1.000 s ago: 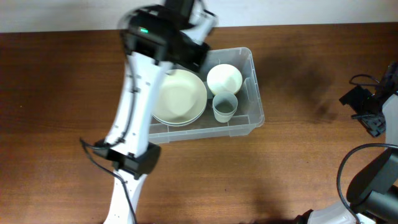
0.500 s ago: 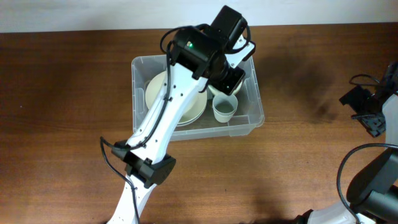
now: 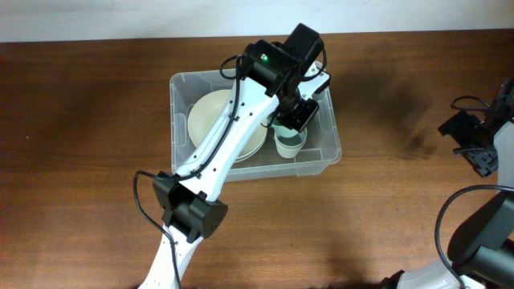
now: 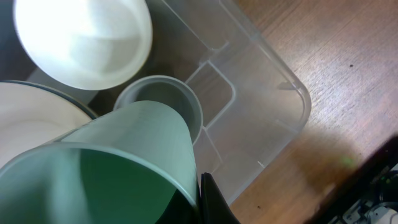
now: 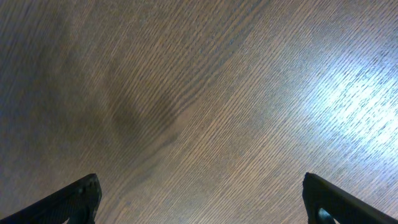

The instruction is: Pack container

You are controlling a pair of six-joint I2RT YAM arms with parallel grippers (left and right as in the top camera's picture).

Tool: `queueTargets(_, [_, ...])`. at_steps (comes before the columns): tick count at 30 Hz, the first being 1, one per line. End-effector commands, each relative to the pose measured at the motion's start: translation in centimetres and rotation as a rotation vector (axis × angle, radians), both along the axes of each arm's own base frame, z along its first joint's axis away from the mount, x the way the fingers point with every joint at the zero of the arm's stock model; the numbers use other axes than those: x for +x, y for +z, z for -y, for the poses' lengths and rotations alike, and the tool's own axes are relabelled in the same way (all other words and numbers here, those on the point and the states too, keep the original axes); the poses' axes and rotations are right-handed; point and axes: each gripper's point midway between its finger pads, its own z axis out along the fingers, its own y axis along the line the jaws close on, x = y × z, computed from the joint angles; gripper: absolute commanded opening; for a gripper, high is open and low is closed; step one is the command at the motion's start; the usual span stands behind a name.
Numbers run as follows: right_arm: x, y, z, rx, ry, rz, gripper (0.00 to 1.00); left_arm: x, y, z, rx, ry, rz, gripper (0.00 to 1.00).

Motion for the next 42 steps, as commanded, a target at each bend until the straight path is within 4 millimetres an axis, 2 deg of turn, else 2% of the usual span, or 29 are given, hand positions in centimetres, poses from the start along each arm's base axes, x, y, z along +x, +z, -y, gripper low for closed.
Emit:
queueTargets(1, [0.0, 0.2, 0.0, -0.006, -0.004, 0.004, 0.99, -0.5, -0.7, 0.5, -0.007, -0.002, -0.032, 0.01])
queueTargets(5, [0.0, 0.2, 0.0, -0.006, -0.004, 0.004, 0.99, -0.5, -1.0, 0.5, -0.003, -0.002, -0.038, 0.02])
queueTargets(6, [0.0, 0.2, 0.0, -0.006, -0.004, 0.004, 0.99, -0.5, -1.0, 0.5, -0.003, -0.002, -0.038, 0.05])
queueTargets(7, [0.0, 0.2, 0.0, -0.006, -0.004, 0.004, 0.99, -0.5, -1.0, 0.5, -0.003, -0.002, -0.036, 0.15])
queueTargets(8, [0.0, 0.2, 0.0, -0.006, -0.004, 0.004, 0.99, -0.4, -1.0, 0.5, -0.004, -0.002, -0.035, 0.3])
queueTargets(11, [0.0, 0.2, 0.0, -0.006, -0.004, 0.004, 0.99, -0.4, -1.0, 0.5, -0.006, -0.002, -0.033, 0.46])
queueTargets(14, [0.0, 0.2, 0.0, -0.006, -0.004, 0.004, 0.99, -0.2, -0.9, 0.7, -0.012, -0.002, -0.026, 0.79])
queueTargets(15, [0.0, 0.2, 0.0, -0.006, -0.004, 0.004, 0.99, -0.2, -0.9, 0.7, -0.012, -0.002, -0.026, 0.93])
queueTargets(16, [0.0, 0.2, 0.0, -0.006, -0.004, 0.004, 0.99, -0.2, -0.9, 0.7, -0.012, -0.002, -0.025, 0.99])
queueTargets(21, [0.0, 0.2, 0.0, -0.006, -0.004, 0.004, 0.99, 0.0, -1.0, 0.1, 0.002, 0.011, -0.023, 0.99])
queueTargets(23, [0.0, 0.2, 0.0, -0.006, -0.004, 0.004, 0.99, 0.7, -0.9, -1.6, 0.052, 0.071, -0.01, 0.99])
queueTargets(26, [0.0, 0.2, 0.0, -0.006, -0.004, 0.004, 0.99, 1.8, -0.2, -5.8, 0.148, 0.215, 0.008, 0.99])
queueTargets(28, [0.0, 0.2, 0.0, -0.006, -0.004, 0.004, 0.99, 2.1, 0.7, -8.1, 0.152, 0.269, 0.002, 0.99])
queueTargets(33, [0.0, 0.2, 0.0, -0.006, -0.004, 0.004, 0.99, 3.1, 3.3, -11.0, 0.068, 0.39, 0.0, 0.99])
queueTargets(38, [0.0, 0.2, 0.0, -0.006, -0.004, 0.004, 0.99, 4.1, 3.4, -12.9, 0.067, 0.438, 0.0, 0.99])
queueTargets(42, [0.0, 0.2, 0.0, -0.006, -0.004, 0.004, 0.99, 4.3, 3.4, -13.4, 0.071, 0.448, 0.003, 0.99])
